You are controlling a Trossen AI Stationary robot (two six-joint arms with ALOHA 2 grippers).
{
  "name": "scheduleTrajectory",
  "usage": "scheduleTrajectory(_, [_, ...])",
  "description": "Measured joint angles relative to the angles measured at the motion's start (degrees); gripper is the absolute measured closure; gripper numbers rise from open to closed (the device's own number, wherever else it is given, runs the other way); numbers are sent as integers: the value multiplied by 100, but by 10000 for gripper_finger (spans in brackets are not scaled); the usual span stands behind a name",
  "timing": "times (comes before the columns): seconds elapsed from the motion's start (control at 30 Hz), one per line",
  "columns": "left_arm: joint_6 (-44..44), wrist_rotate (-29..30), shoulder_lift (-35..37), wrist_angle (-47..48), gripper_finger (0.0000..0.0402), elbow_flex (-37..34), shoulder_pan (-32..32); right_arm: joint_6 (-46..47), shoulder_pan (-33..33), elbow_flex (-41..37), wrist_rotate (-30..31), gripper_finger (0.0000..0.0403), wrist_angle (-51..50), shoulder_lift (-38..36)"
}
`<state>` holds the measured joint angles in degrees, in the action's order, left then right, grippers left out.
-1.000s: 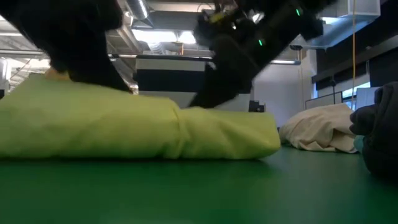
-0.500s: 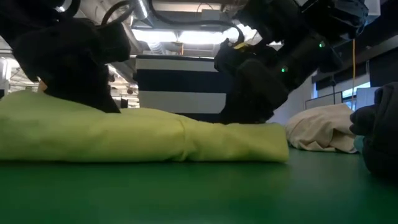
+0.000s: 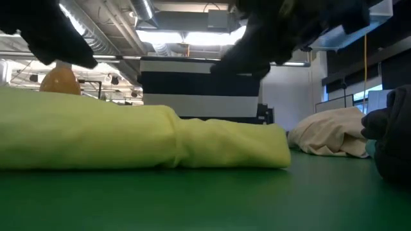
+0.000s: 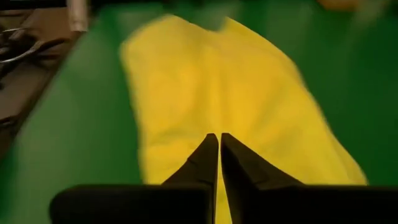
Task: Fold laundry
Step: Put the yellow shirt into the laundry bin
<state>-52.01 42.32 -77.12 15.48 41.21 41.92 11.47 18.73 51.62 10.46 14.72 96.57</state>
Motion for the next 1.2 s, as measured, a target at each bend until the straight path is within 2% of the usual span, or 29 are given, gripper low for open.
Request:
scheduleTrajectory(0.1, [-39, 498, 0, -32, 291, 0, 240, -540, 233, 0, 0, 372, 362, 2])
scheduleTrajectory(0.2, [-39, 846, 0, -36, 291, 0, 343, -995, 432, 2, 3, 346, 743, 2])
scheduleTrajectory(0.4, [142, 1017, 0, 134, 291, 4, 11, -1456, 718, 122, 140, 244, 1045, 109])
scheduleTrajectory(0.6, [251, -48, -65, 258, 292, 4, -994, -1797, 880, 667, 530, 122, 881, 792])
scheduleTrajectory(0.77, [442, -592, -219, 298, 292, 7, -1595, -2055, 869, 1452, 1168, 54, -178, 1539])
scheduleTrajectory(0.87, [444, -834, -343, 353, 292, 7, -1877, -2099, 867, 2000, 1785, 33, -970, 1982])
scheduleTrajectory(1.1, [437, -1365, -805, 425, 292, 15, -2404, -2220, 878, 3159, 2119, 16, -2249, 2853])
scheduleTrajectory(1.2, [420, -1794, -1093, 387, 292, 15, -2561, -2243, 906, 3496, 2593, 15, -2793, 3037])
